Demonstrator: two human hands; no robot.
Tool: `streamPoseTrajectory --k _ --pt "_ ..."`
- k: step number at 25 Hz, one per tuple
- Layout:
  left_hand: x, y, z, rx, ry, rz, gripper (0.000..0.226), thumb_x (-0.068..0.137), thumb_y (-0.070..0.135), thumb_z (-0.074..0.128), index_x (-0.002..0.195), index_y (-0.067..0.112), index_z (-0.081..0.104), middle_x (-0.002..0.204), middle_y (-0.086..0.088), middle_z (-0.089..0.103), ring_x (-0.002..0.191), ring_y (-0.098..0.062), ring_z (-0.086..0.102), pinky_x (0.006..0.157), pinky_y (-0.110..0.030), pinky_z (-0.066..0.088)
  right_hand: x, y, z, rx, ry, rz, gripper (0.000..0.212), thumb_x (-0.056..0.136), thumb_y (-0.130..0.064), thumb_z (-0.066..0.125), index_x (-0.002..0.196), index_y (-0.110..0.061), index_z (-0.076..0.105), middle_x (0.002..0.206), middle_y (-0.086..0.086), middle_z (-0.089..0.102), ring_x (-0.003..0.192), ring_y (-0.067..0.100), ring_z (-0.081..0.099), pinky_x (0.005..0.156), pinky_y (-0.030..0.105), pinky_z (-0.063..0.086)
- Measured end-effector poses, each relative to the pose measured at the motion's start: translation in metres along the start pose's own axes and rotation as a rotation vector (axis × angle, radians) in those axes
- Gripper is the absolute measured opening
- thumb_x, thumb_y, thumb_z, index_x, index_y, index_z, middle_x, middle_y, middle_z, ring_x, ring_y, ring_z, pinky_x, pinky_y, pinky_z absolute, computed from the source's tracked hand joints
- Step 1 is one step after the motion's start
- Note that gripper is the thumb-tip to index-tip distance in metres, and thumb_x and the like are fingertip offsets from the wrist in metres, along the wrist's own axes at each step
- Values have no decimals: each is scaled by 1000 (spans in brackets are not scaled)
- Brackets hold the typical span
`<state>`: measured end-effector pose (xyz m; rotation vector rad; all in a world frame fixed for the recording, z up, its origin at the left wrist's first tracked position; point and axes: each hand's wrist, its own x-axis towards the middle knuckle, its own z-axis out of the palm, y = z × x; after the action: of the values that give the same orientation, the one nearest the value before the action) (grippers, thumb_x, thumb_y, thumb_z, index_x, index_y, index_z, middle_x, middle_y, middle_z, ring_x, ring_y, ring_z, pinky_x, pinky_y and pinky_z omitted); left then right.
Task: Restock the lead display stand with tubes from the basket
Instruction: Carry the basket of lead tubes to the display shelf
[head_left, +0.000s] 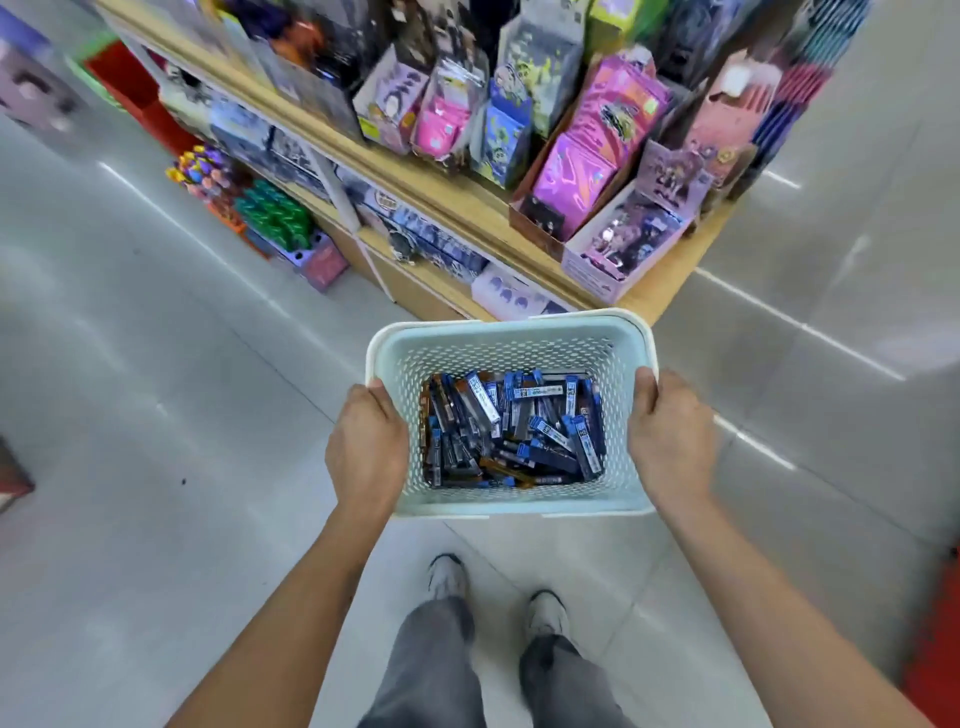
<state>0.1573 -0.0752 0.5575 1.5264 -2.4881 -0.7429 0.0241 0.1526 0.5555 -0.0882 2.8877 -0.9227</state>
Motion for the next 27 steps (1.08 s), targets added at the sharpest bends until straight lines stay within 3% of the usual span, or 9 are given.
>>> streamPoseTrajectory --k 5,9,11,14,17,21,25,27 --pt "5 -23 -89 -43 132 -129 42 109 35 21 89 9 47 70 -1 48 67 -27 47 64 -36 34 -11 -94 -13 39 -60 -194 40 107 -30 37 88 0 57 88 29 62 80 43 59 62 37 29" --pt "31 -75 -138 -68 227 -228 44 108 37 21 87 9 48 69 -1 49 67 -29 52 61 -37 36 -25 -170 25 31 -130 -301 43 107 -30 38 88 3 58 86 29 62 83 45 61 66 42 38" --pt "50 -105 -154 -72 247 -283 45 108 38 21 85 10 48 69 -3 50 64 -27 52 60 -37 36 -31 -206 53 6 -164 -323 41 107 -30 39 89 2 58 88 29 63 84 44 61 66 40 34" --pt "86 -142 -178 -81 251 -349 44 109 38 21 84 12 46 69 -2 49 60 -19 46 58 -36 33 -38 -263 92 -27 -194 -390 37 107 -31 38 80 -9 51 78 18 58 68 32 49 62 34 26" --pt "147 -185 -209 -88 237 -369 43 109 37 22 86 10 46 68 -1 48 58 -20 43 58 -37 33 -39 -329 145 -36 -224 -400 39 107 -34 36 78 -11 48 69 6 50 62 25 45 54 33 23" --pt "247 -228 -256 -96 229 -349 41 108 37 23 86 11 46 68 -1 48 57 -17 43 59 -36 34 -32 -427 208 -38 -220 -397 43 107 -36 36 74 -10 48 65 7 51 59 25 49 51 32 24" --pt "340 -259 -292 -99 248 -371 43 108 41 22 87 12 46 69 0 48 66 -29 49 62 -37 36 -18 -521 255 -61 -230 -428 43 107 -35 36 70 -14 42 62 5 47 52 15 44 47 27 22" --pt "396 -274 -307 -122 259 -390 43 107 42 22 86 13 46 70 -1 51 68 -32 51 62 -38 37 2 -572 290 -47 -245 -457 44 107 -35 36 71 -11 45 62 6 48 50 18 45 45 27 22"
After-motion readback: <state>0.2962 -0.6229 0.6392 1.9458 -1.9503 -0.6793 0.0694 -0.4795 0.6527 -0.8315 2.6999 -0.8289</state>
